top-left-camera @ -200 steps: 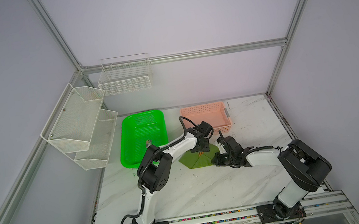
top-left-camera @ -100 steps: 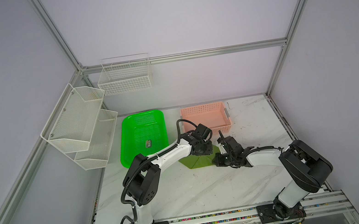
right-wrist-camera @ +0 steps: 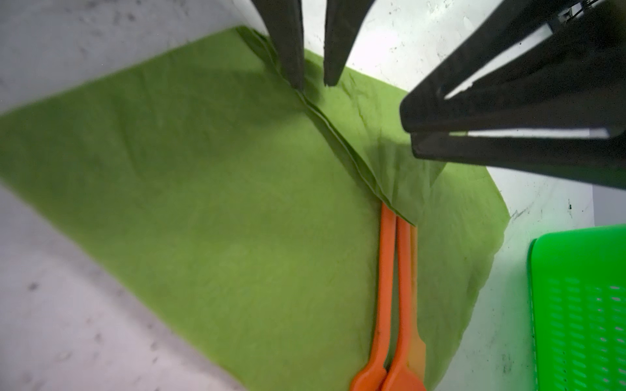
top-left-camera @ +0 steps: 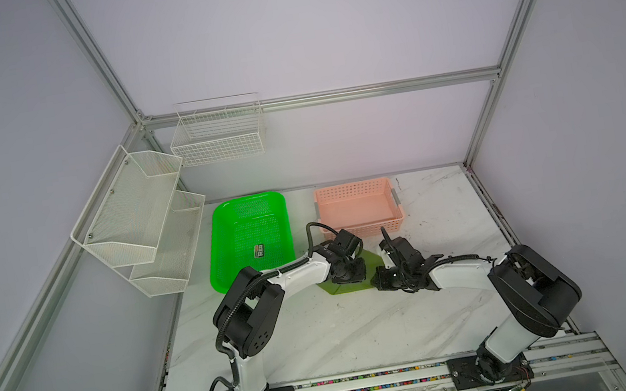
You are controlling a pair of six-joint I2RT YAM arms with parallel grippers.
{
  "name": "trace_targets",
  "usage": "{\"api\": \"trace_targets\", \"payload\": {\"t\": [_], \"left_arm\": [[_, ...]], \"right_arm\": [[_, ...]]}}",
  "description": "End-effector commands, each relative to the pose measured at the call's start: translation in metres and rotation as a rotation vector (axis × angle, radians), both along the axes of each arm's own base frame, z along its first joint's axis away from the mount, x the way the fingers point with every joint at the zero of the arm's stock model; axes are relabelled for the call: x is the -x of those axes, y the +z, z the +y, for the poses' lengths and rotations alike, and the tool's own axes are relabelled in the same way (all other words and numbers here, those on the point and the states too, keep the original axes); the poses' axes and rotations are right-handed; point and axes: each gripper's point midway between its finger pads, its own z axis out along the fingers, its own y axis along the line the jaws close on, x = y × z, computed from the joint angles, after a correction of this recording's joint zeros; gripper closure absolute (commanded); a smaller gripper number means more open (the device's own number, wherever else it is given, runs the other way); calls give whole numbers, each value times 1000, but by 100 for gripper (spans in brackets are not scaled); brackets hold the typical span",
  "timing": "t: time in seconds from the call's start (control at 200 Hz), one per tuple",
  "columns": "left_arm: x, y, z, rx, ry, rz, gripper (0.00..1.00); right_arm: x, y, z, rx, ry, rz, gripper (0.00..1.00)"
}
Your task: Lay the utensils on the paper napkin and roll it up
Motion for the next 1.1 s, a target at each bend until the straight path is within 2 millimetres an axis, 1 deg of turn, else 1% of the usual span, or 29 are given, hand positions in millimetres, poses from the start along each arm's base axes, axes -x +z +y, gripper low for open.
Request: {"api": "trace_targets", "payload": {"t": [0.0, 0.315, 0.425, 0.485, 0.555, 0.635, 0.685, 0.71, 0.77, 0.815, 0.875, 0.925, 1.01, 1.095], "left_arm": [[-2, -10, 5, 20, 15, 1, 80], [-4, -23, 10, 27, 23, 14, 81], [-4, -26, 12, 27, 27, 19, 81], [-5, -28, 13, 24, 27, 21, 82], [-5, -28, 14, 24, 27, 20, 82], [-5, -28, 15, 22, 28, 19, 82], [-5, -29, 15, 21, 28, 20, 82], [-5, -28, 16, 21, 29, 20, 82], [-4, -28, 16, 21, 29, 19, 82], [-4, -28, 16, 23, 29, 19, 82], [-4, -28, 16, 23, 29, 19, 82], [-4, -27, 16, 28, 29, 17, 82], [-4, -26, 15, 34, 31, 14, 82], [-5, -25, 14, 40, 33, 11, 83]], "right_arm": [[0, 8, -2, 6, -18, -2, 83], [-3, 11, 0, 7, -23, 1, 83], [-4, 18, 2, -2, -20, -5, 83], [-7, 28, 2, -2, -13, -18, 80], [-11, 48, 4, -14, -20, -50, 72], [-25, 72, -12, 9, -110, -109, 60], [-34, 85, -25, 18, -151, -139, 55], [-39, 87, -33, 24, -173, -144, 53], [-48, 87, -54, 48, -219, -141, 51], [-53, 81, -68, 70, -247, -128, 51], [-58, 69, -79, 89, -258, -103, 50], [-59, 59, -82, 100, -254, -77, 50], [-57, 41, -81, 120, -232, -36, 49], [-56, 32, -78, 126, -207, -26, 49]]}}
